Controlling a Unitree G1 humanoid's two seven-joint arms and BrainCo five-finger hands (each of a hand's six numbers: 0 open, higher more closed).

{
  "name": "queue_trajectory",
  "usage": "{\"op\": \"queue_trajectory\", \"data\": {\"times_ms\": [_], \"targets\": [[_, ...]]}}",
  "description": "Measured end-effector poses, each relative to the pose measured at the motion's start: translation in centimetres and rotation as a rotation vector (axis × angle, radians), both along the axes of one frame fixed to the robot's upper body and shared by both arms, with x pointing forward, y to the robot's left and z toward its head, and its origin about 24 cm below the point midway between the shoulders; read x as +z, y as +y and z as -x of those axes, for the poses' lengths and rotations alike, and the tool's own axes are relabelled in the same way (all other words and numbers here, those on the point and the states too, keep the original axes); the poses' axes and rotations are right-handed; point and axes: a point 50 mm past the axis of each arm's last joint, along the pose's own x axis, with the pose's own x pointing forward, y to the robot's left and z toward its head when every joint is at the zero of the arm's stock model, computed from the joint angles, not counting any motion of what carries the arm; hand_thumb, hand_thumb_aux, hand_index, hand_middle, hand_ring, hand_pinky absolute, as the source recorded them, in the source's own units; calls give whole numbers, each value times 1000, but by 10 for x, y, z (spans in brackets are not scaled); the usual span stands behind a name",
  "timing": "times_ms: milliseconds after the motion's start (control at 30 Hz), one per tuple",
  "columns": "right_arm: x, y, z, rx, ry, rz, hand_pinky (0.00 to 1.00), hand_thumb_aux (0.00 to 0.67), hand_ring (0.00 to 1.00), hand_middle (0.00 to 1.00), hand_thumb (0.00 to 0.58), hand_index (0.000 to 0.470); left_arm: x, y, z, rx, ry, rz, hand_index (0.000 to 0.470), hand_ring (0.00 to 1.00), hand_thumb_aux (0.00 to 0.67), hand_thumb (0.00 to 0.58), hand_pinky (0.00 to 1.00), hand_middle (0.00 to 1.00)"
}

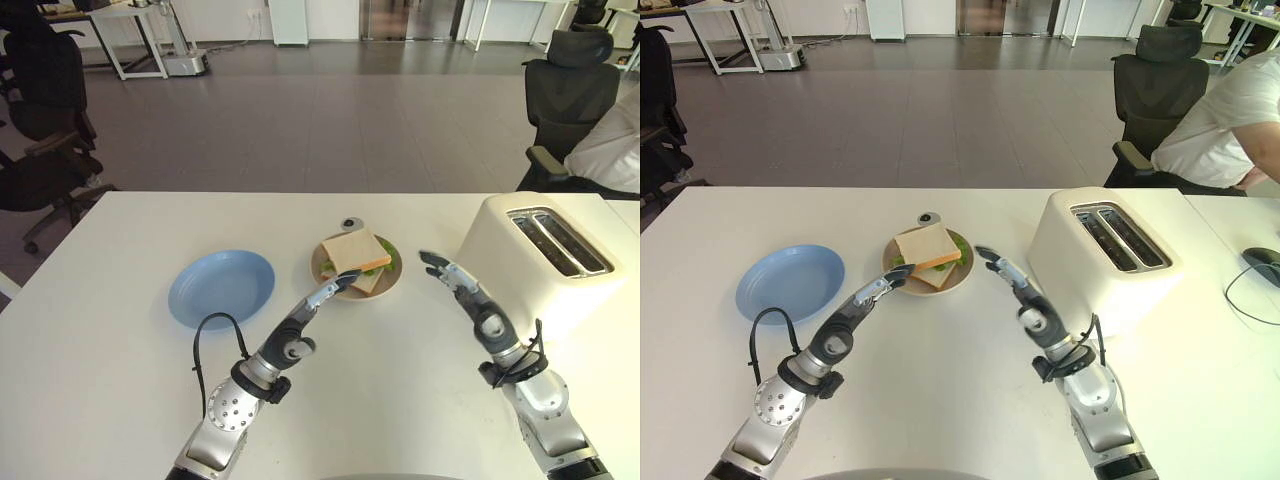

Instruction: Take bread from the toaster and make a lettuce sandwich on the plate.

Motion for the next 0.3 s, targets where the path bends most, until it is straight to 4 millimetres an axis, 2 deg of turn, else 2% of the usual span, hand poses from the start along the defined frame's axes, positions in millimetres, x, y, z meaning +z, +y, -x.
{"op": "queue_trajectory", "data": {"times_ms": [100, 300], "targets": [[-1, -6, -2, -27, 22, -15, 0, 0, 0, 0, 0, 0, 1, -1, 0, -32, 42, 45, 0, 0, 0, 0, 0, 0], [0, -5, 4, -28, 32, -41, 0, 0, 0, 0, 0, 0, 3, 0, -2, -62, 62, 59, 0, 0, 0, 0, 0, 0]]}}
